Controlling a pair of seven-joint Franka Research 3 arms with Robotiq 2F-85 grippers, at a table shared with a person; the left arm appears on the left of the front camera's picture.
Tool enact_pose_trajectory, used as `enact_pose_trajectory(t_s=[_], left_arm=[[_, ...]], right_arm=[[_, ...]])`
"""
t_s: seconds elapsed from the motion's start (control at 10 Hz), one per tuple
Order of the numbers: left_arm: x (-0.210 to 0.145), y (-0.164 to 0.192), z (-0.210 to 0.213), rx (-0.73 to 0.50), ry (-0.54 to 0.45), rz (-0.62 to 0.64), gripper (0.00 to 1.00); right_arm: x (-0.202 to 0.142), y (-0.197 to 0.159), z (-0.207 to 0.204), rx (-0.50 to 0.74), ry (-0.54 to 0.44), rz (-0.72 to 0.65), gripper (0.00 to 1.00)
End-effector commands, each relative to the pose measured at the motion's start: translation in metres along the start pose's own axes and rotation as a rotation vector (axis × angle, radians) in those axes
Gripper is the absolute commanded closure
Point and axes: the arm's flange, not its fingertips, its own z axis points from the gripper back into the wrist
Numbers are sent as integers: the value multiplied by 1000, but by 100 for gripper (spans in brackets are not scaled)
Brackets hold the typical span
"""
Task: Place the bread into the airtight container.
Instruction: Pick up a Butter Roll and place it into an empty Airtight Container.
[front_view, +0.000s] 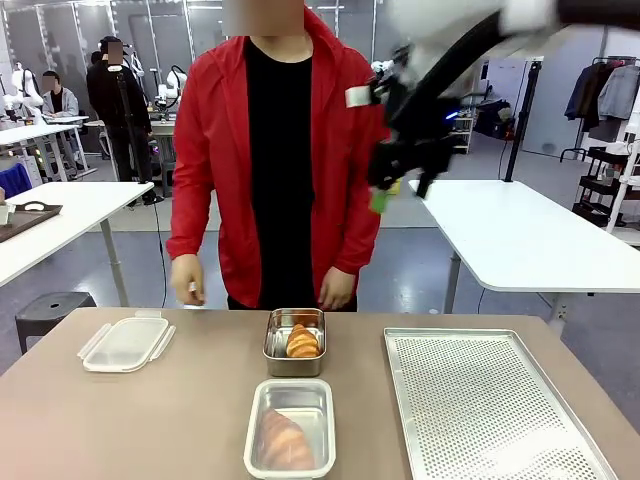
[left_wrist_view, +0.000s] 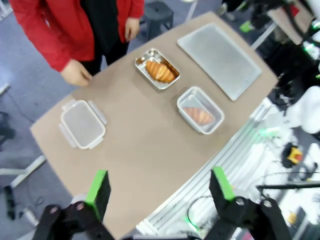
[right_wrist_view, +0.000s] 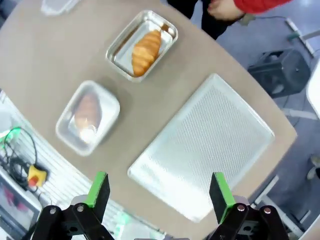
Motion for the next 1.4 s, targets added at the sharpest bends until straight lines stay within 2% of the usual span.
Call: enact_pose_trajectory(t_s=[0.0,0.3,0.6,0.8,0.9,1.0,1.3], left_arm=[[0,-2,1,-6,4,-10,0],[0,-2,1,-6,4,-10,0],[0,-2,1,-6,4,-10,0],[0,-2,1,-6,4,-10,0],[0,-2,1,-6,4,-10,0],[0,-2,1,-6,4,-10,0],[0,-2,1,-6,4,-10,0]], right_arm=[[-64,-29,49,82,17,5,0],[-143,-58,124,143,-57,-65,0],[-194,-68,155,198,-195,-113,0],[-206,-61,165,203,-216,-131,0],[-206,-58,158,269,-209,-122,0],[-203,-66,175,188,-189,-131,0],[-203,-66,175,188,-189,-131,0]])
